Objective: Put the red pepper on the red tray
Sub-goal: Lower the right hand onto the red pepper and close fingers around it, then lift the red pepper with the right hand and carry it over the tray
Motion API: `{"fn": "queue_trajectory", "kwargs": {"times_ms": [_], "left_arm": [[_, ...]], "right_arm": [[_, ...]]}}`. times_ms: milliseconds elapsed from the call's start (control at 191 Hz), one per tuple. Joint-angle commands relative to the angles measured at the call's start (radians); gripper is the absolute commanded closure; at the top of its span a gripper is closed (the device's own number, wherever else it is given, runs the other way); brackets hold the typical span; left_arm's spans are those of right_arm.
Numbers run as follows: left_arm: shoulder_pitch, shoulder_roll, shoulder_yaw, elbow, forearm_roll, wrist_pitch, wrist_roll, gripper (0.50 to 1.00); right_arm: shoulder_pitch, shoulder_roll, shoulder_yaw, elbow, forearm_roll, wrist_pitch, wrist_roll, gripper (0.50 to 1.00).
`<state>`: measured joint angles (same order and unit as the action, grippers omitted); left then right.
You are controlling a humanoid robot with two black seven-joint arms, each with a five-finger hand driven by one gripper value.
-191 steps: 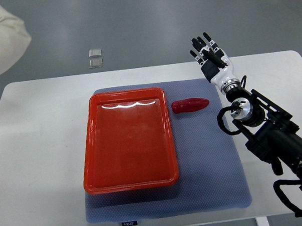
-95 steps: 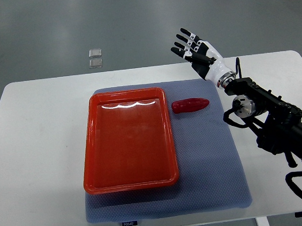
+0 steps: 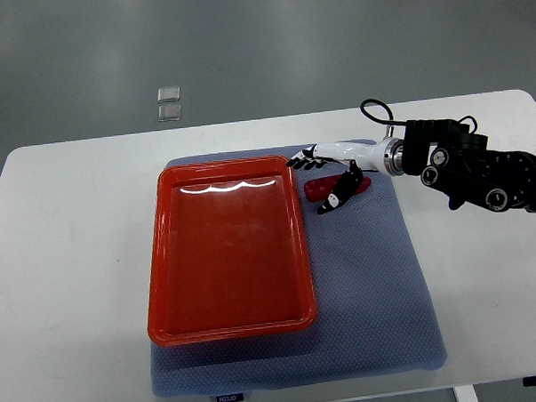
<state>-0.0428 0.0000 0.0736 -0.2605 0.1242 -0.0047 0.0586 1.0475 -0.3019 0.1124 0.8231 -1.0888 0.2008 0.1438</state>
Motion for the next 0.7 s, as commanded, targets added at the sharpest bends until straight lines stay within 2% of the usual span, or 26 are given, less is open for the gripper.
{"fn": "queue_trajectory", "kwargs": {"times_ms": [0,84,267,377,461,514,540,603,629,661,697], "left_arm": [[0.000,0.000,0.000,0.000,-0.001,0.000,0.000,0.500],[0.000,0.000,0.000,0.000,-0.001,0.000,0.000,0.500],[0.000,0.000,0.002,0.000,0.000,0.000,0.000,0.500],[0.001,0.000,0.002,0.001,-0.001,0.000,0.000,0.500],[0.000,0.000,0.002,0.001,-0.001,0.000,0.000,0.500],[0.001,0.000,0.002,0.001,-0.001,0.000,0.000,0.500],[0.001,0.000,0.002,0.001,-0.001,0.000,0.000,0.500],[0.001,0.000,0.002,0.001,-0.001,0.000,0.000,0.500],[0.001,0.000,0.002,0.001,-0.001,0.000,0.000,0.500],[0.001,0.000,0.002,0.001,-0.001,0.000,0.000,0.500],[0.001,0.000,0.002,0.001,-0.001,0.000,0.000,0.500]], "right_arm": [[-0.004,0.003,-0.023,-0.013,-0.002,-0.034,-0.035,0.593],[-0.004,0.003,-0.053,-0.024,-0.002,-0.064,-0.053,0.599],[-0.004,0.001,-0.082,-0.024,-0.002,-0.083,-0.059,0.638],[-0.004,0.001,-0.085,-0.024,-0.002,-0.087,-0.067,0.679],[-0.004,0.001,-0.088,-0.025,-0.003,-0.098,-0.070,0.750],[-0.004,0.001,-0.088,-0.025,-0.003,-0.100,-0.072,0.826],[-0.004,0.003,-0.088,-0.025,-0.005,-0.100,-0.072,0.881],[-0.004,0.001,-0.088,-0.024,-0.014,-0.100,-0.072,0.938],[-0.004,0.001,-0.088,-0.025,-0.020,-0.101,-0.072,0.979],[-0.004,0.001,-0.088,-0.024,-0.026,-0.101,-0.072,1.000],[-0.004,0.001,-0.088,-0.024,-0.028,-0.101,-0.072,1.000]]}}
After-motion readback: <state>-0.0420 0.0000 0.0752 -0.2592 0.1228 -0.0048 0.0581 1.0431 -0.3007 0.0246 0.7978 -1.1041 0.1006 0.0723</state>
